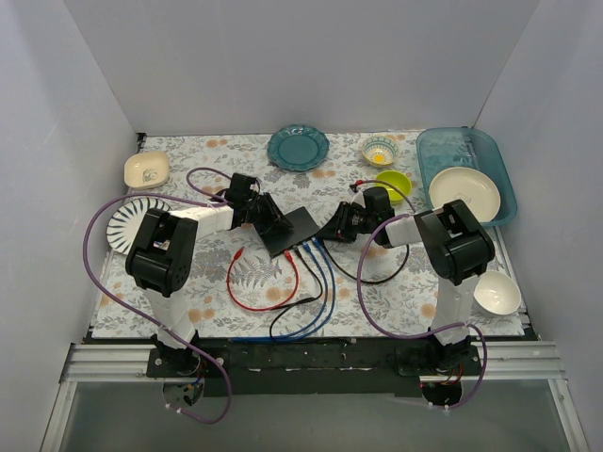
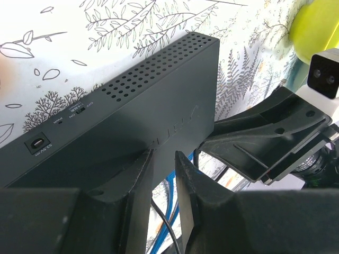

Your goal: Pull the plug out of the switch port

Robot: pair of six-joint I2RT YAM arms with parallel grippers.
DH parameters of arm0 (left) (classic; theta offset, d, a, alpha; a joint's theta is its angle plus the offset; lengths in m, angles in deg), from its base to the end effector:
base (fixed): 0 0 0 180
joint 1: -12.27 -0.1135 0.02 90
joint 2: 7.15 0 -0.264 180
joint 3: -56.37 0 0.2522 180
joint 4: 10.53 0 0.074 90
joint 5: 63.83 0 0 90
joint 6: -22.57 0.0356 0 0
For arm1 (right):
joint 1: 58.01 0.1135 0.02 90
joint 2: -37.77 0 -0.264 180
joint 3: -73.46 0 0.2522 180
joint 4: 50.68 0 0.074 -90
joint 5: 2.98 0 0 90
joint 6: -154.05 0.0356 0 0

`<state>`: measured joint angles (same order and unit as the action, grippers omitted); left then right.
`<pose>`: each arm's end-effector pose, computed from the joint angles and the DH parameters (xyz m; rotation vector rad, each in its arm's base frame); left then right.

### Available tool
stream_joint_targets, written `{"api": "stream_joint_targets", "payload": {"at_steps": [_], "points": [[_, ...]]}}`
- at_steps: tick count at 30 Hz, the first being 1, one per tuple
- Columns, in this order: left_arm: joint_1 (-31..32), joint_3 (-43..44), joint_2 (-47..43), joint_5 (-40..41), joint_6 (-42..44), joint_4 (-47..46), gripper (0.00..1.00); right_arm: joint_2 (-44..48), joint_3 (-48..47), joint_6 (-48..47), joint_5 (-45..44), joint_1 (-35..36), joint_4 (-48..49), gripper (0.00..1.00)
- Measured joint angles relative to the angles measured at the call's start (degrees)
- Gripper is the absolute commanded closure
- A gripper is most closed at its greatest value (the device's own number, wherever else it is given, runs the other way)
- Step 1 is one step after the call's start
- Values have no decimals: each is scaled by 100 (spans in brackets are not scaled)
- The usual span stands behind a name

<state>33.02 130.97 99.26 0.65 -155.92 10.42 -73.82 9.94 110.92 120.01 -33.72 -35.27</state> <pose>0.3435 -0.1465 0.1493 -1.4255 2.5189 -1.1712 0.3321 0.1711 0.1153 0.0857 2.3441 1.2944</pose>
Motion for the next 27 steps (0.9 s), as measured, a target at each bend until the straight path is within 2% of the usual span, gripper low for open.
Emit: {"api": "stream_joint_targets", "payload": {"at_steps": [8,12,13,16,22,27], "points": [[-2,0,0,-13,28,-9,76,-136,2,70,107,-52,105,79],[-2,-4,0,-48,46,-33,76,-144,0,-28,140,-57,101,86],[-2,-13,0,-72,48,-50,76,-144,0,-57,149,-59,103,92],[-2,-160,-13,-280,20,-293,75,-146,0,-118,160,-61,98,98],[70,-817,-319,-798,-197,-855,75,-146,-9,-256,175,-61,85,99],[271,-866,-319,-1032,-278,-1075,75,-144,-42,-385,197,-61,15,99]]}}
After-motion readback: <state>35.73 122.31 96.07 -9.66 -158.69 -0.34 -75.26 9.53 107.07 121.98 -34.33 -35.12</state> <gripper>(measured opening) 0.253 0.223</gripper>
